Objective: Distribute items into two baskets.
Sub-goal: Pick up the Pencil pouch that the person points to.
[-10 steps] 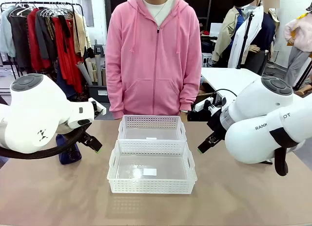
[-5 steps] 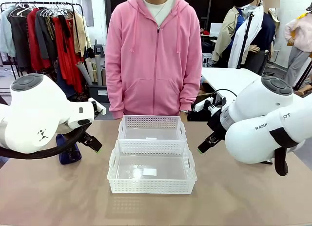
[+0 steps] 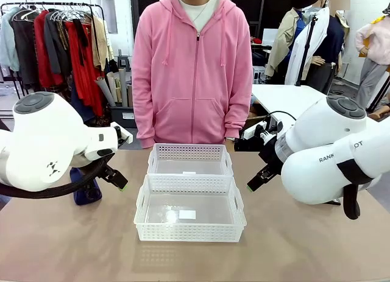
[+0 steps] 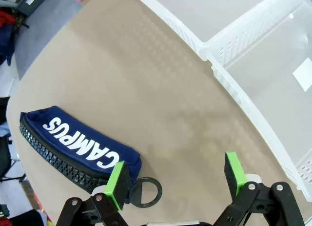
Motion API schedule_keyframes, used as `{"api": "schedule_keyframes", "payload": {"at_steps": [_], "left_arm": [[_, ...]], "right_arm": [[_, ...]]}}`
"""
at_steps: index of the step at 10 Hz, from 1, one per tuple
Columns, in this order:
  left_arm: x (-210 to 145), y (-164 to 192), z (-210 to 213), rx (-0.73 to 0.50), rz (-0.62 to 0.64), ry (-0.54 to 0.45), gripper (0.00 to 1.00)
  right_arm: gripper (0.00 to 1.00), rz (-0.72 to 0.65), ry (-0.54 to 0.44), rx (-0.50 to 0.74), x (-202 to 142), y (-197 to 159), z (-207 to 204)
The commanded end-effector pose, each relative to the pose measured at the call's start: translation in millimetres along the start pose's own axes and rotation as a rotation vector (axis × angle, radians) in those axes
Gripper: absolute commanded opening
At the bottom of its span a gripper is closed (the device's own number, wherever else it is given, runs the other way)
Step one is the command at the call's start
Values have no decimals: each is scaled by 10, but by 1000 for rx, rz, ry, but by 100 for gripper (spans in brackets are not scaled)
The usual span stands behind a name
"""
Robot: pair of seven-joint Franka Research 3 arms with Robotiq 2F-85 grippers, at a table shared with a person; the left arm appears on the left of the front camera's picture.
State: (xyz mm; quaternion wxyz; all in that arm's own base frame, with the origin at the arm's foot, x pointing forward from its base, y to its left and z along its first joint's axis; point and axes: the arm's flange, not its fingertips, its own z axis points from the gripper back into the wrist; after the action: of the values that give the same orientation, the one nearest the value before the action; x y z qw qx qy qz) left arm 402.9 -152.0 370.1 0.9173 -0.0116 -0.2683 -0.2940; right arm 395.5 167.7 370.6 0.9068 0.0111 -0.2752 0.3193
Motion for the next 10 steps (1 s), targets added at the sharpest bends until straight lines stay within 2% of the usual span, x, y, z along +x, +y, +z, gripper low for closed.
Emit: {"api": "schedule_keyframes", "payload": {"at_steps": [1, 5, 8, 10], "left_arm": [[0, 1, 1, 0, 0, 0, 100], [0, 0, 0, 0, 0, 0, 100], [24, 252, 194, -49, 8, -16, 100], [77, 403, 295, -95, -6, -3, 100]], "right_arm": [[100, 0, 0, 0, 0, -1, 1], [100, 0, 0, 0, 0, 0, 0], [100, -35, -30, 56, 61, -210, 205], [100, -32, -4, 78, 102, -385, 293]]}}
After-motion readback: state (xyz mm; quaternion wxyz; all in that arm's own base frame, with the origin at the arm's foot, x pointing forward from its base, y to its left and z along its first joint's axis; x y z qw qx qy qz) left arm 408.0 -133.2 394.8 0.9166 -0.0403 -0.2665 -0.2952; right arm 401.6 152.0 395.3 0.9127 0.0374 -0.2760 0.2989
